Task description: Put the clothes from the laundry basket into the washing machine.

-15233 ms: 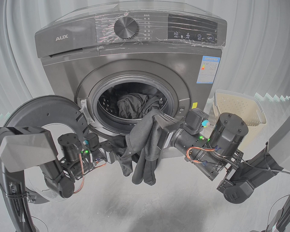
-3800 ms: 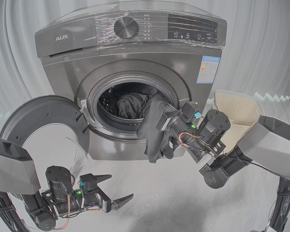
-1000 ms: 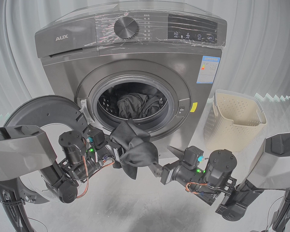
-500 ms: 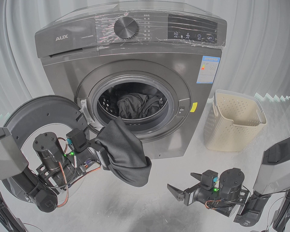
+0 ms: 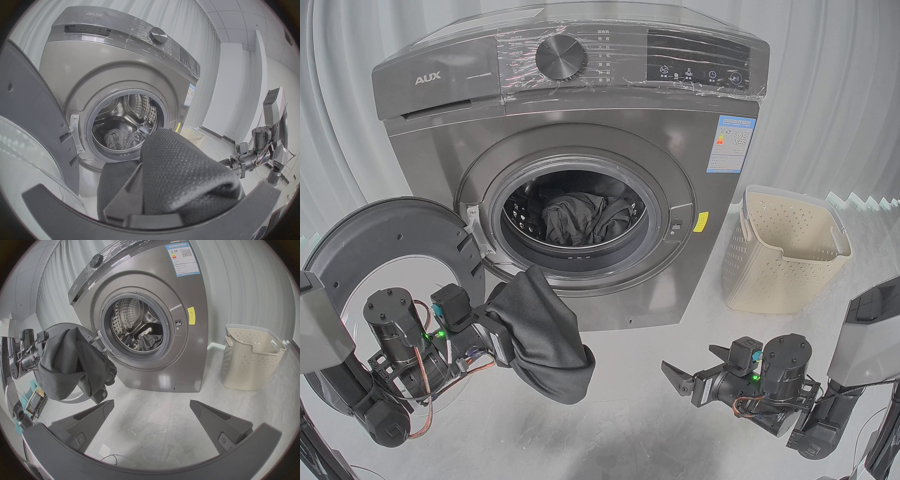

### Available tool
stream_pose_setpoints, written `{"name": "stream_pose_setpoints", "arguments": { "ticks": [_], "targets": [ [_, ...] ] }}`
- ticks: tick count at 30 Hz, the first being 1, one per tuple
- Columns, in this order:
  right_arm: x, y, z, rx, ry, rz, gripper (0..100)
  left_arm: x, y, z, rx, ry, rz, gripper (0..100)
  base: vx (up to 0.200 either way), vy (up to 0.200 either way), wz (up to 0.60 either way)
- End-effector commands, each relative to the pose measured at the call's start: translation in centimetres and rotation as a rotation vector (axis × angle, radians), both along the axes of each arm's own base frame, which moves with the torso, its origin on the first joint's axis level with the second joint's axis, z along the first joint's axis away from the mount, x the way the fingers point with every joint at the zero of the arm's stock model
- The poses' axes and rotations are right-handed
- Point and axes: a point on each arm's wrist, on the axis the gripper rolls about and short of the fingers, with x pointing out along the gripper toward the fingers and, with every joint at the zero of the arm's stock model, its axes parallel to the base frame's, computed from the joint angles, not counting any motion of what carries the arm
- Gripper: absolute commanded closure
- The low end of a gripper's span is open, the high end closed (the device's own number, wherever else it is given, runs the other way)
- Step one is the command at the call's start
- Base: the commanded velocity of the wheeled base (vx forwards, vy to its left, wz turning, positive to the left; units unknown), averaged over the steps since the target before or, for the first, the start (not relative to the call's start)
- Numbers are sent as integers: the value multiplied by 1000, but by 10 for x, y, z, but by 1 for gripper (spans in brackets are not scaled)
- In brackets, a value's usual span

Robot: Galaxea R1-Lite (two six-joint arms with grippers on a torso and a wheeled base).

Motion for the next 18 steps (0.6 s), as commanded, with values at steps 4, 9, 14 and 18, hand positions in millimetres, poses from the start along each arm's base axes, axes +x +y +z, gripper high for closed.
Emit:
{"name": "stream_pose_setpoints", "arguments": {
  "ticks": [4, 9, 14, 18],
  "targets": [
    [0, 0, -1, -1, 1, 0, 0, 3, -1, -8, 14, 28, 0, 100, 200, 0, 0],
    [-1, 2, -1, -1, 1, 7, 0, 1, -3, -9, 15, 31, -9, 100, 0, 0, 0],
    [-1, 3, 0, 2, -2, 10, 0, 4, -4, -11, 19, 34, -8, 100, 80, 0, 0],
    [-2, 3, 0, 2, -2, 12, 0, 4, -5, -13, 23, 43, -9, 100, 200, 0, 0]
  ]
}}
